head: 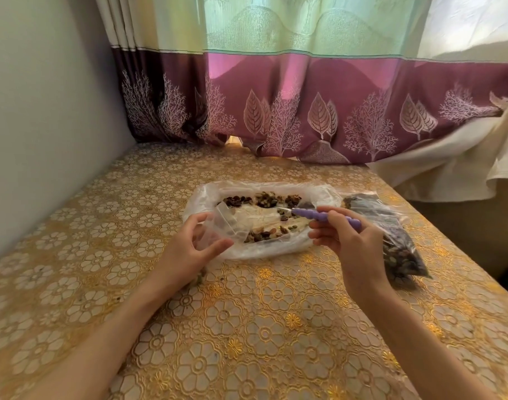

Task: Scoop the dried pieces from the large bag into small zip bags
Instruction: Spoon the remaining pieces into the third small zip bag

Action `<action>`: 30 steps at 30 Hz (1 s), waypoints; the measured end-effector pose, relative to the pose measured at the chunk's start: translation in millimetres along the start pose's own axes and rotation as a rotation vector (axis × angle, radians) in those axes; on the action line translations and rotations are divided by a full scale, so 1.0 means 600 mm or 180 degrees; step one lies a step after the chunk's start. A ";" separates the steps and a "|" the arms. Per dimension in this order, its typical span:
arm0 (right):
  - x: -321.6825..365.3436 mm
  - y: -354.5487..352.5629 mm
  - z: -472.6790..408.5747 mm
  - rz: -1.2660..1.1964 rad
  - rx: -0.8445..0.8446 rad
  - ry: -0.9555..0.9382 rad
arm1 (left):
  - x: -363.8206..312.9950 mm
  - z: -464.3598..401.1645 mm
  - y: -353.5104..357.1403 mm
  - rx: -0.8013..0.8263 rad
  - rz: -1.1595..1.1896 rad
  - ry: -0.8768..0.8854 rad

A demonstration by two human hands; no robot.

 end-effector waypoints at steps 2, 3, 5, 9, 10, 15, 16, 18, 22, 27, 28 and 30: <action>0.008 0.017 0.003 -0.0079 0.0205 0.0022 | 0.004 -0.001 -0.002 -0.0019 0.0041 -0.0032; 0.013 0.026 0.005 -0.0061 0.0333 -0.0013 | 0.005 -0.001 -0.003 -0.0038 0.0031 -0.0036; 0.025 0.046 0.010 0.0082 0.0640 -0.0137 | 0.008 -0.001 -0.004 -0.0061 -0.0005 -0.0053; 0.039 0.077 0.022 0.0544 0.1156 -0.0425 | 0.004 -0.002 -0.002 -0.0021 0.0076 0.0004; 0.041 0.082 0.023 0.0665 0.1238 -0.0492 | 0.002 -0.002 0.000 -0.0025 0.0124 0.0030; 0.045 0.085 0.014 0.0689 0.1344 -0.0522 | -0.003 -0.002 -0.002 -0.0140 0.0298 0.0064; 0.043 0.081 0.010 0.0619 0.1285 -0.0477 | -0.003 -0.002 -0.004 -0.0151 0.0309 0.0046; 0.038 0.068 0.001 0.0342 0.1087 -0.0324 | -0.002 0.000 -0.006 -0.0161 0.0277 0.0055; 0.028 0.031 -0.018 -0.0252 0.0540 0.0000 | 0.000 0.002 -0.008 -0.0186 0.0218 -0.0014; 0.021 -0.038 -0.051 0.0350 -0.0260 -0.0022 | -0.013 0.000 -0.007 -0.0219 0.0074 0.0072; 0.019 -0.047 -0.055 0.0586 -0.0357 -0.0061 | -0.013 0.000 -0.007 -0.0219 0.0021 0.0078; 0.015 -0.059 -0.058 0.0948 -0.0435 -0.0137 | -0.006 0.000 -0.006 -0.0173 -0.0062 0.0031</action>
Point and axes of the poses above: each hand's wrist, its own z-axis away from the middle knuckle, its own y-axis out of the palm, x = y × z, the point moved 8 cm from there along -z, towards the middle knuckle, and after that the axes turned 4 degrees about -y, right-handed, at the moved point
